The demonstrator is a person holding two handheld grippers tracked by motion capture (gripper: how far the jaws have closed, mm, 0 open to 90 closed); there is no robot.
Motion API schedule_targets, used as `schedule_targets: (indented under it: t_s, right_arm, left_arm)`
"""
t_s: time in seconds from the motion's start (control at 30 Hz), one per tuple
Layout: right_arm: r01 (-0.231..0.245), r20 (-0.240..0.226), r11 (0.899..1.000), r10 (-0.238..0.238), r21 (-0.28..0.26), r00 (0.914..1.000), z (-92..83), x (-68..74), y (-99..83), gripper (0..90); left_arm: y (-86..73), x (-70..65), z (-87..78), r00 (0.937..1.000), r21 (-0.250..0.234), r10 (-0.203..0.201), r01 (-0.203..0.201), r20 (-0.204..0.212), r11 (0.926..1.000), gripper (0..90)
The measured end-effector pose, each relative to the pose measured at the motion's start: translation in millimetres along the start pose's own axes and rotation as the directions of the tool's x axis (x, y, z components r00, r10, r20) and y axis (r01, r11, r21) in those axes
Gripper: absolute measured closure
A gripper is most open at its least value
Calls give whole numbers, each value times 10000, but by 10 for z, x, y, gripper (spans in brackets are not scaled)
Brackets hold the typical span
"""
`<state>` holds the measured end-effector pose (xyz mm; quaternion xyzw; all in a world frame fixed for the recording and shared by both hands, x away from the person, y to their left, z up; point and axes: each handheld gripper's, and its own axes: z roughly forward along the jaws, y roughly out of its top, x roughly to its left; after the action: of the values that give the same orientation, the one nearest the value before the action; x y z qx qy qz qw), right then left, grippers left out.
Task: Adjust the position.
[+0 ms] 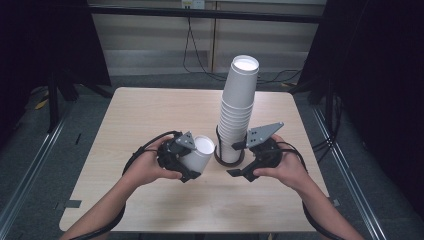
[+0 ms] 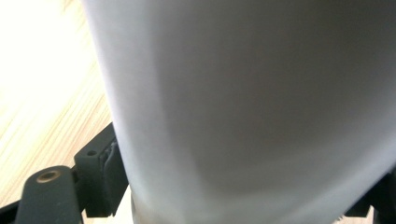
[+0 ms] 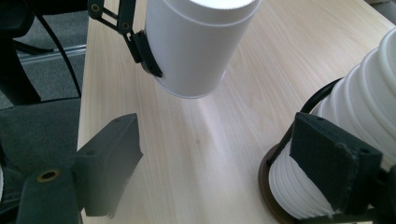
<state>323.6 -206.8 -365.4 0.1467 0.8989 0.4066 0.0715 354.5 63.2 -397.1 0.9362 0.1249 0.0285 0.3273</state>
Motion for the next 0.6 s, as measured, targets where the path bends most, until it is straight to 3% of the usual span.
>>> schedule_targets:
  t_s: [0.53, 0.6]
  right_arm:
    - [273, -319, 9989, -260, 387, 9992, 18, 6, 34, 159]
    - [422, -376, 9975, -401, 559, 9985, 27, 10, 51, 159]
  left_arm:
    - [52, -70, 137, 9985, 724, 387, -414, 375, 9965, 164]
    - [61, -85, 157, 9973, 968, 617, -653, 393, 9932, 164]
